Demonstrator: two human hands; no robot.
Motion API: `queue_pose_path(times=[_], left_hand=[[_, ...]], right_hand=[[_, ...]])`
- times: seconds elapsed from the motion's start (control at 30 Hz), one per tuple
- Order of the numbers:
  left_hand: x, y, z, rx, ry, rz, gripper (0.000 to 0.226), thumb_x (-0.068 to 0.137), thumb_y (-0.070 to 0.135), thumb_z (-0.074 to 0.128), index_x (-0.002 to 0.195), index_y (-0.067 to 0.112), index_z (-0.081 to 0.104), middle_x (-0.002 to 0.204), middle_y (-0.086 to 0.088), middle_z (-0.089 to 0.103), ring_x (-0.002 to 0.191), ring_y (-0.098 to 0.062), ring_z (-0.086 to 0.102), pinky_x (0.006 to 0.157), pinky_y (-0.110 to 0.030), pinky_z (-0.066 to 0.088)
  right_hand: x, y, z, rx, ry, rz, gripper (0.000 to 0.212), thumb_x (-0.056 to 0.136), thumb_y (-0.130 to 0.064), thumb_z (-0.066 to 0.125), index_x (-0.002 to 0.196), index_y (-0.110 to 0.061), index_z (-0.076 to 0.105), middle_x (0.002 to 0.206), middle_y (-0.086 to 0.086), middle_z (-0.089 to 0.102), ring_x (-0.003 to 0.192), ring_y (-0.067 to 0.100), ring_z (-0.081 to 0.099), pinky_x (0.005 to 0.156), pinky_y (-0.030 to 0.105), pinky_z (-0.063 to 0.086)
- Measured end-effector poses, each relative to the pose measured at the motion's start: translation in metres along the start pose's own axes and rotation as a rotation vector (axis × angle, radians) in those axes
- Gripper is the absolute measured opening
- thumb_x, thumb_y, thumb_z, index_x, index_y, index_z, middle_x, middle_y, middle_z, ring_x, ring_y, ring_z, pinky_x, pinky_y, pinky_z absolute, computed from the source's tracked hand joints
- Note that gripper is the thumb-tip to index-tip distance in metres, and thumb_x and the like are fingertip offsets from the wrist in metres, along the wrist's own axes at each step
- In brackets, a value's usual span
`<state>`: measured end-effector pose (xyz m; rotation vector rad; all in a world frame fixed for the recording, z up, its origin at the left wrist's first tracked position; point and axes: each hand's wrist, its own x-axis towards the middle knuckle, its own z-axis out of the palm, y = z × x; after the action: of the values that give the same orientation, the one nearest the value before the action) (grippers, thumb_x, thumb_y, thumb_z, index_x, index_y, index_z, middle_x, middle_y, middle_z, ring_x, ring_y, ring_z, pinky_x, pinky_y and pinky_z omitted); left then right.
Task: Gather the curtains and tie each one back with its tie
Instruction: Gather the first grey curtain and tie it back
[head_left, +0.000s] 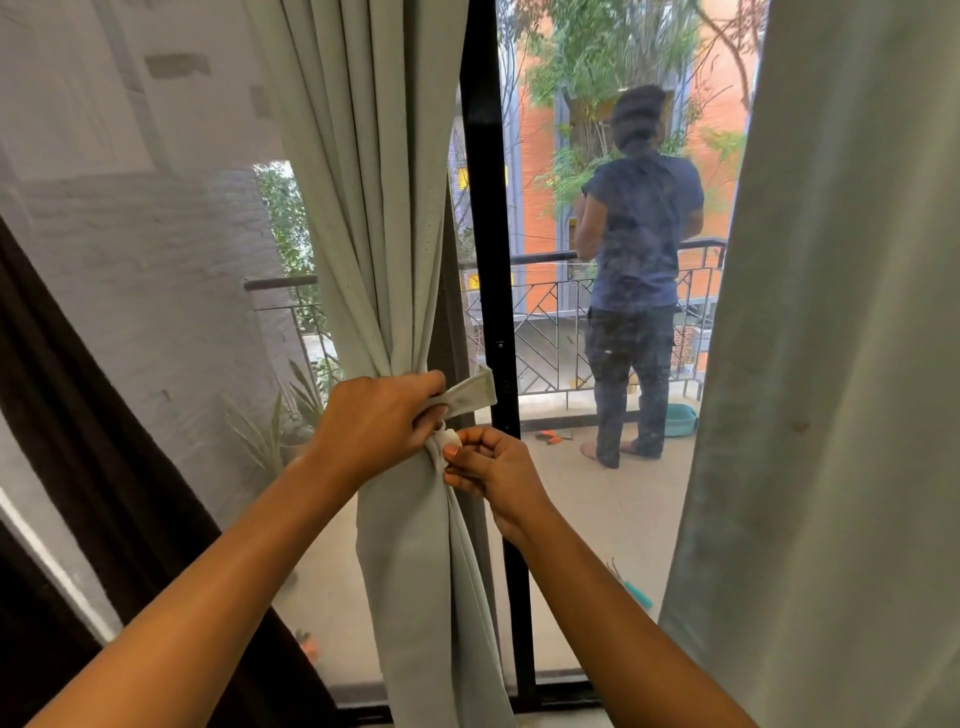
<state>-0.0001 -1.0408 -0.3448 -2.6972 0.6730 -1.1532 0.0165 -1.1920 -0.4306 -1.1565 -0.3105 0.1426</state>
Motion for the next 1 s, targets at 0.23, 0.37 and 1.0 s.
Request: queue_pose_path(times=[0.23, 0.37, 1.0], left_hand=[[0.0, -0.005, 0.004, -0.121, -0.007, -0.028, 0.016, 0.088, 0.041, 0.065, 0.096, 0.027, 0.064, 0.074, 0.005, 0.068, 0.059, -0.017, 0.061, 0.053, -0.026, 0.046], [0.001, -0.004, 0.006, -0.144, -0.005, -0.055, 0.014, 0.089, 0.039, 0.064, 0.096, 0.026, 0.064, 0.072, 0.005, 0.066, 0.058, -0.016, 0.058, 0.053, -0.024, 0.039], [-0.01, -0.001, 0.001, -0.173, 0.079, 0.129, 0.027, 0.092, 0.035, 0.051, 0.096, 0.016, 0.069, 0.07, 0.002, 0.067, 0.052, -0.011, 0.057, 0.043, -0.026, 0.05]], right_hand=[[-0.004, -0.007, 0.002, -0.024, -0.006, -0.001, 0.016, 0.083, -0.006, 0.068, 0.098, -0.008, 0.062, 0.084, 0.006, 0.066, 0.075, 0.014, 0.066, 0.069, 0.024, 0.058], [-0.007, -0.017, 0.003, -0.276, 0.299, -0.232, 0.03, 0.078, -0.02, 0.075, 0.097, -0.031, 0.055, 0.088, -0.011, 0.065, 0.079, 0.003, 0.066, 0.068, 0.021, 0.056], [0.046, -0.042, -0.011, -0.585, 0.426, -0.408, 0.011, 0.088, -0.017, 0.064, 0.098, -0.022, 0.064, 0.093, -0.007, 0.066, 0.085, 0.003, 0.061, 0.074, 0.008, 0.049]])
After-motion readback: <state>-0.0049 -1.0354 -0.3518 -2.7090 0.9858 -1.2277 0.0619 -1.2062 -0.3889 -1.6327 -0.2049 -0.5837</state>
